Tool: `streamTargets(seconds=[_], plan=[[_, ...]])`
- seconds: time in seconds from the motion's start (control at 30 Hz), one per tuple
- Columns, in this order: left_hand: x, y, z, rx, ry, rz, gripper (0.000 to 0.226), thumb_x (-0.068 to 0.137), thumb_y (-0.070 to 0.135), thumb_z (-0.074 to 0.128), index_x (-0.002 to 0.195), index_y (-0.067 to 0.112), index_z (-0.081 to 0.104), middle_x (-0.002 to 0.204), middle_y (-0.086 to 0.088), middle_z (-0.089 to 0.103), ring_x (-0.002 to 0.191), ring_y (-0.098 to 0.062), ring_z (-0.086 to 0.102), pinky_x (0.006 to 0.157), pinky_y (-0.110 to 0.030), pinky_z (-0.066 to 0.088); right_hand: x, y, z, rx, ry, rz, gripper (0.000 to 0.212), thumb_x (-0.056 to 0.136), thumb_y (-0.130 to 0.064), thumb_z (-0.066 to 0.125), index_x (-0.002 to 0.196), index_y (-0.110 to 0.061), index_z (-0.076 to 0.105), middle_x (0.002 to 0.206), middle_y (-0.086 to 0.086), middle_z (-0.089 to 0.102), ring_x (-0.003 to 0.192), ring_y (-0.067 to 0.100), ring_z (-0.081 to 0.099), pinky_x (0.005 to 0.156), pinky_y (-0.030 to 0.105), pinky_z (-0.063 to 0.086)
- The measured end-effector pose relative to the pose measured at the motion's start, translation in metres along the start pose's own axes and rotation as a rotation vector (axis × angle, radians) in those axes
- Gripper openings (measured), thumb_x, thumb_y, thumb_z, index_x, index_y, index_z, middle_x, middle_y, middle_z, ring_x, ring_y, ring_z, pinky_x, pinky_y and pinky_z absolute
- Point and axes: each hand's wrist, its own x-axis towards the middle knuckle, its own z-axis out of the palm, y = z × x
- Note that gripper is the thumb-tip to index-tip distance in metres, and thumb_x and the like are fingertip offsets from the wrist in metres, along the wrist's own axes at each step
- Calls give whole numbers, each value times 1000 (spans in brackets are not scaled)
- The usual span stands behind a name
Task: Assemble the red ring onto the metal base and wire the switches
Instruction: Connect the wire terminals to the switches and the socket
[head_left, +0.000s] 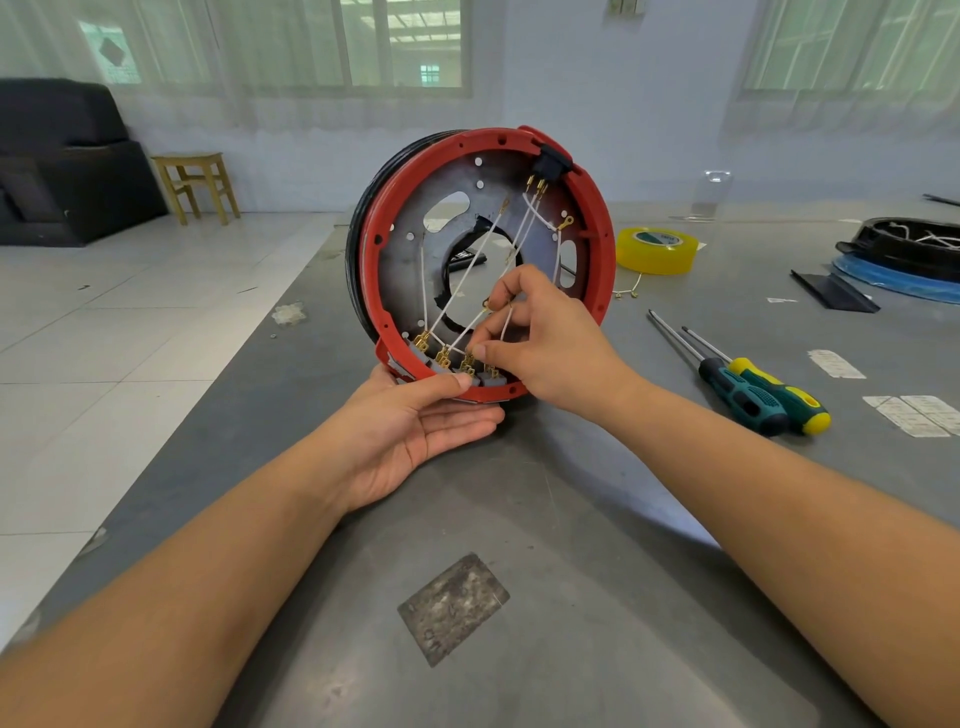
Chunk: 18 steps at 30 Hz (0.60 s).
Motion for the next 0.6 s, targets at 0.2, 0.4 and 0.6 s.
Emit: streamTargets(seconds=[0.2,0.4,0.6], plan=[[1,0,-3,0,-11,-10,54,89,1,72,138,-4,50,111,-37,72,104,-48,75,77,-43,65,-1,-1,-1,6,-27,14,36,87,-10,78,103,-21,47,87,-11,78,81,23,72,76,39,56],[2,-1,-3,3,-16,-6,52,89,0,72,137,-3,51,111,-38,72,104,-48,74,77,-43,65,0,-1,-2,4,-39,3,37,87,-9,78,99,-24,47,86,-10,78,79,19,72,71,30,54],[2,-1,-3,-8,-12,-8,58,84,2,74,137,-3,51,111,-37,72,104,-48,74,77,-43,65,0,-1,-1,-15,-34,-18,35,87,-9,78,101,-22,49,85,-11,77,76,11,69,61,16,49]])
